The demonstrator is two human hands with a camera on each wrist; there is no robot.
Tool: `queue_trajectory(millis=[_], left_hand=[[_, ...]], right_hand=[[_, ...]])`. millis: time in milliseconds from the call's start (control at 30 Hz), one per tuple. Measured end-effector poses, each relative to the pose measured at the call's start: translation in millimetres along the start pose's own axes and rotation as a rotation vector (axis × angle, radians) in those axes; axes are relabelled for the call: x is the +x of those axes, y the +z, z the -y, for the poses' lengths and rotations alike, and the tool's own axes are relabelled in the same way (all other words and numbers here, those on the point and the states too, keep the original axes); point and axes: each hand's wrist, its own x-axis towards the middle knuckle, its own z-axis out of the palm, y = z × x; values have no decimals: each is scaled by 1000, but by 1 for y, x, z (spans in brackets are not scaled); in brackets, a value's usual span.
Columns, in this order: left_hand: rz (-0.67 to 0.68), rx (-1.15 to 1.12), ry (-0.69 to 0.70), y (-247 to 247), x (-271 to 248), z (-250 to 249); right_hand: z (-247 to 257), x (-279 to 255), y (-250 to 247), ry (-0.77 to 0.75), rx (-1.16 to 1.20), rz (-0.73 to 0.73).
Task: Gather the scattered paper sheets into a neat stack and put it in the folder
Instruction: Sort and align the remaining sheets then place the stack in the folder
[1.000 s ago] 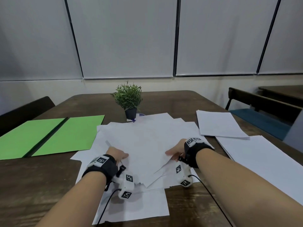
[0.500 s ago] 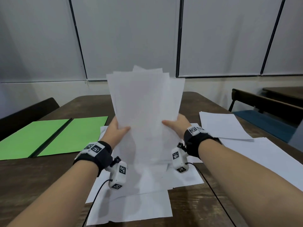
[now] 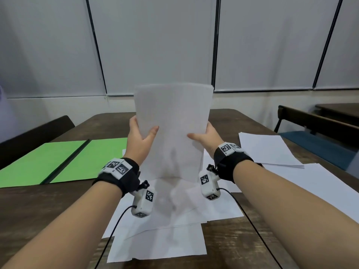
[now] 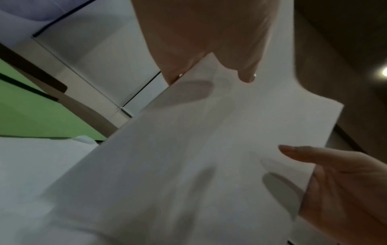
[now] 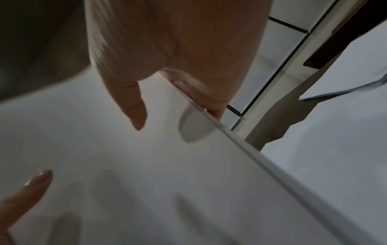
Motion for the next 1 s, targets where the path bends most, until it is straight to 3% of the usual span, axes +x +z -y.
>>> queue_trajectory(millis=[100, 233, 367, 533, 600, 733, 867, 1000], left_hand=[[-64, 3, 30, 0, 7, -11], [-185, -46, -82, -12, -6, 2], [-51, -23, -198, -16, -33, 32], [-19, -35, -229, -11, -26, 24], [56, 14, -314, -12, -21, 23], [248, 241, -715, -25, -27, 36], [546, 863, -806, -41, -40, 54], [681, 1024, -820, -41, -47, 61]], right_hand=[[10, 4, 5, -46, 14, -26], [-9, -2, 9, 27, 18, -32], [-40, -15, 12, 132, -45, 57], [-32, -6, 6, 114, -34, -52], [-32, -2, -3, 130, -109, -77], [-49, -6, -37, 265, -441, 22], [-58, -28, -67, 509, -943, 87], [-77, -38, -91, 654, -1131, 75]])
